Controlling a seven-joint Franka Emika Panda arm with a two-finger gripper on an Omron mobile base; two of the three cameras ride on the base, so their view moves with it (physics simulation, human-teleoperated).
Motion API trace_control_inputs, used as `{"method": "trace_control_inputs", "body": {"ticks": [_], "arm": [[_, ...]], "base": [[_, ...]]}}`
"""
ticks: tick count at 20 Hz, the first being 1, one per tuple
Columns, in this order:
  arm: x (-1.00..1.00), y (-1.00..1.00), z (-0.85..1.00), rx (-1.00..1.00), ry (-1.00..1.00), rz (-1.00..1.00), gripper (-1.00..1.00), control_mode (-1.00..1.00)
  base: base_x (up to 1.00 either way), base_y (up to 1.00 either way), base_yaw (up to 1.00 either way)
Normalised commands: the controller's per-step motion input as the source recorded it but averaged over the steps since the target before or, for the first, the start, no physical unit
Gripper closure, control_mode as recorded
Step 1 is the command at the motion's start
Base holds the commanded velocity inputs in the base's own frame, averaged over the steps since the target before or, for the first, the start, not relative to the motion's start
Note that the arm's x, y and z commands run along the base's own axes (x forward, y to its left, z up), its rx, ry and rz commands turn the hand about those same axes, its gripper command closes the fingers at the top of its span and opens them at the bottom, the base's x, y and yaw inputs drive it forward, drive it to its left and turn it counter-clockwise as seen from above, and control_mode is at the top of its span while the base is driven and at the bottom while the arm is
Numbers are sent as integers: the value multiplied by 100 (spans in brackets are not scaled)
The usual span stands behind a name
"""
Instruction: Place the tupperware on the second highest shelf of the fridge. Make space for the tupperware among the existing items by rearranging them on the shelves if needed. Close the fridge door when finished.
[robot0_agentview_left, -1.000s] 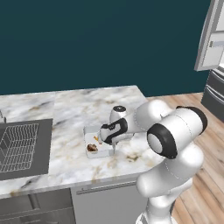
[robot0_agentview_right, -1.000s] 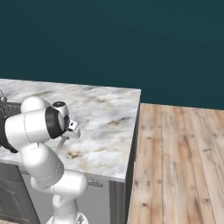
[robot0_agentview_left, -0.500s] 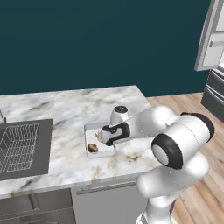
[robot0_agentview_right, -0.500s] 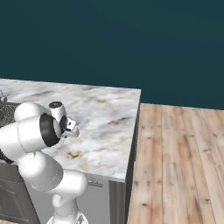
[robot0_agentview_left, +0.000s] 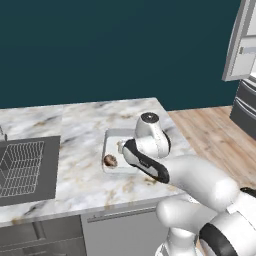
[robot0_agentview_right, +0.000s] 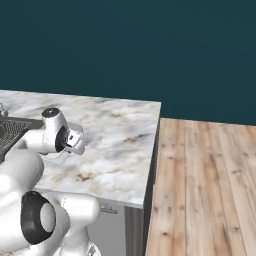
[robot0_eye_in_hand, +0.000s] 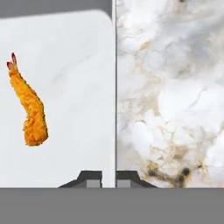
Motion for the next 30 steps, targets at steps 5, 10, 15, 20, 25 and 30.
{"method": "trace_control_inputs", "body": {"ticks": [5,10,15,20,25,30], "arm": [[-70,-60,66,0,-16,-35,100,-100],[-69,-76,74,5,-24,-37,100,-100],[-70,-51,98,20,-17,-19,100,-100],[-69,-11,99,26,2,-3,100,-100],[-42,0,46,23,25,-7,100,-100],[-31,-1,12,17,14,-6,100,-100]], "base": [[0,0,0],[0,0,0],[0,0,0],[0,0,0],[0,0,0],[0,0,0]]}}
